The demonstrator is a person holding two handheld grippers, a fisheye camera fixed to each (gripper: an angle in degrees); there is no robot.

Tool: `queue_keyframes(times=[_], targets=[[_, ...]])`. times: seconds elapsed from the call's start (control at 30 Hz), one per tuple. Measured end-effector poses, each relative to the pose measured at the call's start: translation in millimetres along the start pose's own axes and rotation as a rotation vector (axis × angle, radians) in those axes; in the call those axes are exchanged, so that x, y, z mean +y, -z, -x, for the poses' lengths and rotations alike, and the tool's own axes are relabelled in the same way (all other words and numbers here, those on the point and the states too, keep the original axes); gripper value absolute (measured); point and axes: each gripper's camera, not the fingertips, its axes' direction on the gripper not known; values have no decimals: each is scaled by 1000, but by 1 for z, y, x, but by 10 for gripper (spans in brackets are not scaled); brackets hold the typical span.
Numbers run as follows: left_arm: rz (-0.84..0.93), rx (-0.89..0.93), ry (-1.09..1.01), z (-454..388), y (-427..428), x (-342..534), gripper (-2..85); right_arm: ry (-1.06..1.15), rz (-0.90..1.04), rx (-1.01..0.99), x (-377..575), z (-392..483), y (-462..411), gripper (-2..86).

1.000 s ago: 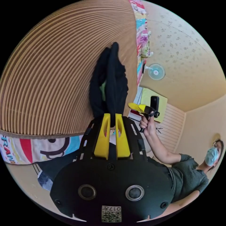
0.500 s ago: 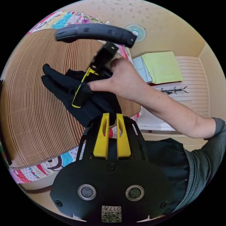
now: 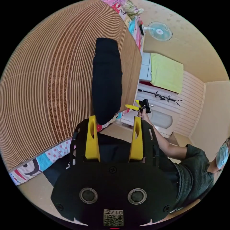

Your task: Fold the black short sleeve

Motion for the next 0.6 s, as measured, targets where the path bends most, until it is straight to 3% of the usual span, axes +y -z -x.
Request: queue_keyframes(times=[0.13,0.27,0.4,0.6], targets=[[124,-54,35,45,-58,-43,215,-124,-73,-298,52,-63,-22,237],[416,-123,50,80,-136,-66,152,-100,44,-518,93,-79,-96,264],[478,62,-23,77,-168,-59,92,-27,41,-715,108,-72,-144,300],[555,58,-169,45,-193,-29,69,1,10,-913,49,-51,-183,266]])
